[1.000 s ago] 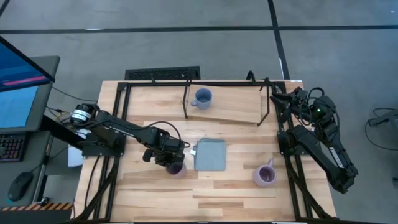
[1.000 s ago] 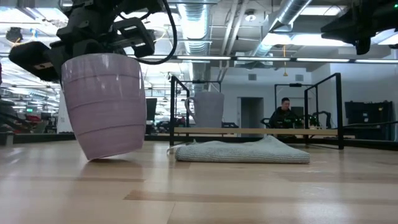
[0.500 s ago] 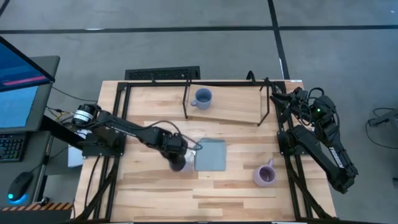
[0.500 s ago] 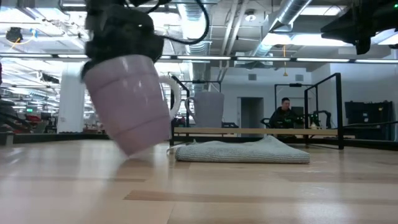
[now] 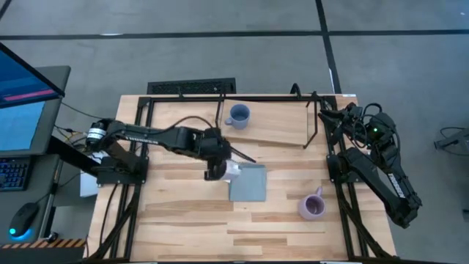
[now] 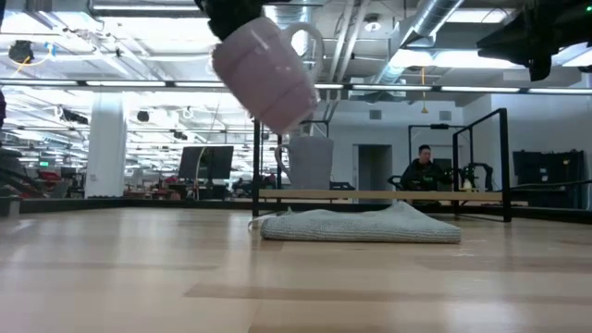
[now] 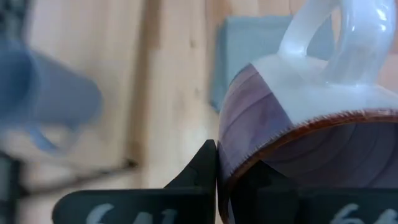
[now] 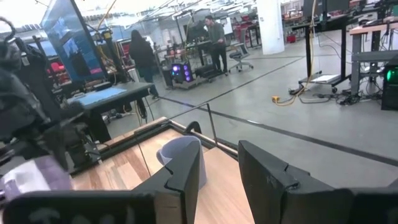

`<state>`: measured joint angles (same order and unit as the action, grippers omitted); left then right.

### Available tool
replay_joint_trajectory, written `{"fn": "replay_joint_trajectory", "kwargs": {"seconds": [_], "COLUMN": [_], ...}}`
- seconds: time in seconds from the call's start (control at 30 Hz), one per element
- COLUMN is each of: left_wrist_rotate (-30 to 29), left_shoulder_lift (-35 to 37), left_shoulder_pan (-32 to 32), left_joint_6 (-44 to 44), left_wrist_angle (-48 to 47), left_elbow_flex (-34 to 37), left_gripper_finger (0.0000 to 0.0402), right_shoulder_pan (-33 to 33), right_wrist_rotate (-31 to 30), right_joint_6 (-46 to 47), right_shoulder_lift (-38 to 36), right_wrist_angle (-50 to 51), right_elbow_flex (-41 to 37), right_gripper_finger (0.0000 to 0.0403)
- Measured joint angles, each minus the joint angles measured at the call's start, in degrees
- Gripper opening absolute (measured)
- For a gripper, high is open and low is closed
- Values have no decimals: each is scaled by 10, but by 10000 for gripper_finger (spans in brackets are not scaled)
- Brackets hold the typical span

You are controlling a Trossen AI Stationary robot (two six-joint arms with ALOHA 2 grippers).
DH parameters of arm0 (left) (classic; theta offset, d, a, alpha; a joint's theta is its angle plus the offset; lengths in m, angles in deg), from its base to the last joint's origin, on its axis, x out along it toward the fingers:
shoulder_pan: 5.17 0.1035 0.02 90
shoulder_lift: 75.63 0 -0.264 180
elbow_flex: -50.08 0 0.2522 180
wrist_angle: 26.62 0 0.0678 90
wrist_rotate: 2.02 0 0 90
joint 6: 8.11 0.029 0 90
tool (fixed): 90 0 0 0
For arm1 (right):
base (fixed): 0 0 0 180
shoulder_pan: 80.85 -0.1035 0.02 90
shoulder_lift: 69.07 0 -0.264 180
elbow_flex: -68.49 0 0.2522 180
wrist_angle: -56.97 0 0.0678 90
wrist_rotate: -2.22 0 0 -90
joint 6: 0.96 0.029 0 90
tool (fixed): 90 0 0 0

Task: Stack small to large cups/mugs on shelf
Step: Put the left violet cup on the shelf

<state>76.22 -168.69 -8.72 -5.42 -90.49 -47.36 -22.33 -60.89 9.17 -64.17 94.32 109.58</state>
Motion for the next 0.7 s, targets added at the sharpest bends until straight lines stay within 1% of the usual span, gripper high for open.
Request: {"fn": "replay_joint_trajectory", "kwargs": {"seconds": [0.07, 0.27, 0.4, 0.57, 0.7], "left_wrist_rotate": [-5, -10, 19, 33, 64], "left_shoulder_lift": [0, 0, 0, 0, -7], "left_shoulder_pan": [16, 70, 108, 141, 160], "left_joint_6": [64, 205, 284, 367, 417], "left_wrist_angle": [15, 33, 50, 100, 105], "left_elbow_flex": [-7, -10, -10, -10, -38], "left_gripper_finger": [3, 4, 4, 3, 3], "right_shoulder_pan": [0, 0, 0, 0, 0], "right_wrist_rotate": [0, 0, 0, 0, 0], "right_joint_6": [0, 0, 0, 0, 0], "right_shoulder_lift": [0, 0, 0, 0, 0], "right_wrist_angle": [0, 0, 0, 0, -1], "right_elbow_flex": [0, 0, 0, 0, 0], "right_gripper_finger": [134, 133, 134, 133, 133]}}
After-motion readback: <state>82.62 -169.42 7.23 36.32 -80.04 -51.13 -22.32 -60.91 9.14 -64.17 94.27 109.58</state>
